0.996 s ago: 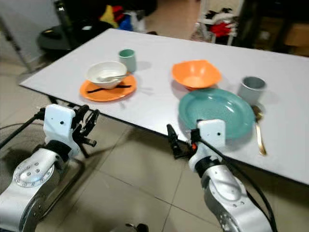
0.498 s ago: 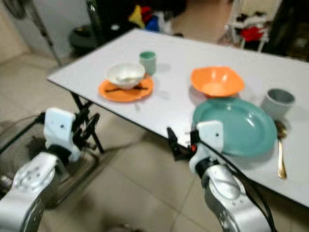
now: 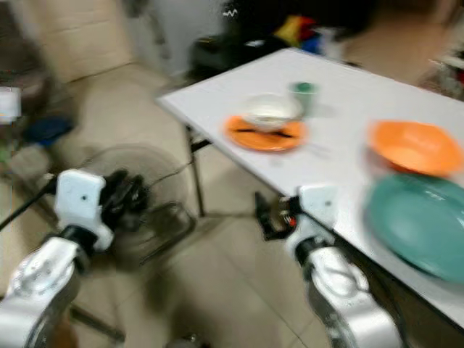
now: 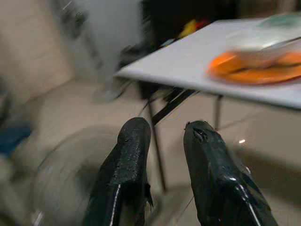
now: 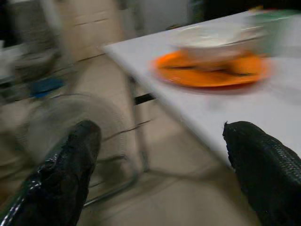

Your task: Setting the table

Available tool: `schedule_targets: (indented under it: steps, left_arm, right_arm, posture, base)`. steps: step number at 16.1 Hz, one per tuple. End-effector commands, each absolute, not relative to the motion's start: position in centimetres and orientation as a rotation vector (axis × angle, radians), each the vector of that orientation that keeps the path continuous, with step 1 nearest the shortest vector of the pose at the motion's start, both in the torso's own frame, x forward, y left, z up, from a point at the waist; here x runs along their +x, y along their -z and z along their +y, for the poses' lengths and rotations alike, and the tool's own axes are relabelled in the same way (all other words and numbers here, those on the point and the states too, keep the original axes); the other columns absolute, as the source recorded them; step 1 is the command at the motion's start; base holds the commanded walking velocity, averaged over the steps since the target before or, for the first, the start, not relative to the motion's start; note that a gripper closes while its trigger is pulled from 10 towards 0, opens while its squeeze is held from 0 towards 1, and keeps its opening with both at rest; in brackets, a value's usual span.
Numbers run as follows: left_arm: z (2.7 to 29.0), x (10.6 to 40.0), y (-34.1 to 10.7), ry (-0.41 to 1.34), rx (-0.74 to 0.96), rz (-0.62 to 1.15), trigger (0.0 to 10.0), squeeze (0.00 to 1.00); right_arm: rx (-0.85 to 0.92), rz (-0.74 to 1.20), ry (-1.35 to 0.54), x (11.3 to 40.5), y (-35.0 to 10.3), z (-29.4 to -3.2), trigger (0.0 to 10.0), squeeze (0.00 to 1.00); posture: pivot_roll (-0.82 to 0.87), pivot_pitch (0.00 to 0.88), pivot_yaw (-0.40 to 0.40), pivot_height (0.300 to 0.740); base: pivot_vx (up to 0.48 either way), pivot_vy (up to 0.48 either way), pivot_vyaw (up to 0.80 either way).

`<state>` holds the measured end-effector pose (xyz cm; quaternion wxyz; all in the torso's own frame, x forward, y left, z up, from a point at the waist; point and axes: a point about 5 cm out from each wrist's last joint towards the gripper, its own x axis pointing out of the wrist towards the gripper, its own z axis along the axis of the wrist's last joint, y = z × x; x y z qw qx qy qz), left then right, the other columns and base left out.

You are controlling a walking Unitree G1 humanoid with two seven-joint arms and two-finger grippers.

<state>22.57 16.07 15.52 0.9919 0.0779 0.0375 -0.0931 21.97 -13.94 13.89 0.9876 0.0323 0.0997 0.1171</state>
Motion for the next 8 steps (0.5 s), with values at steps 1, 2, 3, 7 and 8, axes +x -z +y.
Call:
schedule_targets:
  steps: [1, 2, 3, 7, 8]
  left_arm:
    - [15.77, 22.53, -15.50, 0.207, 0.145, 0.086, 10.0, 0.00]
    - [15.82, 22.37, -15.27, 0.201, 0.129, 0.101, 10.0, 0.13]
    - [15.92, 22.17, -15.38, 0.189, 0.084, 0.104, 10.0, 0.88]
    - [15.90, 22.53, -15.76, 0.191, 0.123, 0.066, 10.0, 1.00]
    - [16.15, 22.51, -15.73, 0.175, 0.118, 0.066, 10.0, 1.00]
  right_arm:
    - [0.064, 0.190, -0.239, 21.89, -14.19, -14.13, 10.0, 0.00]
    - [0.061, 0.202, -0.229, 21.80, -13.87, -14.22, 10.0, 0.00]
    - [0.069, 0.197, -0.248, 21.80, -13.97, -13.93, 10.0, 0.00]
    - [0.059, 0.181, -0.303, 22.07, -14.39, -13.40, 10.0, 0.00]
    - [0.056, 0.184, -0.300, 22.13, -14.28, -13.46, 10.0, 0.00]
  posture:
    - [0.13, 0.000, 0.084, 0.740]
    - [0.14, 0.000, 0.082, 0.740]
    - [0.14, 0.000, 0.076, 0.740]
    - [0.14, 0.000, 0.071, 0.740]
    - [0.13, 0.000, 0.068, 0.740]
  base:
    - [0.000, 0.000, 0.80]
    - [0.000, 0.000, 0.80]
    - [0.000, 0.000, 0.80]
    - [0.000, 0.000, 0.80]
    - [0.000, 0.000, 0.80]
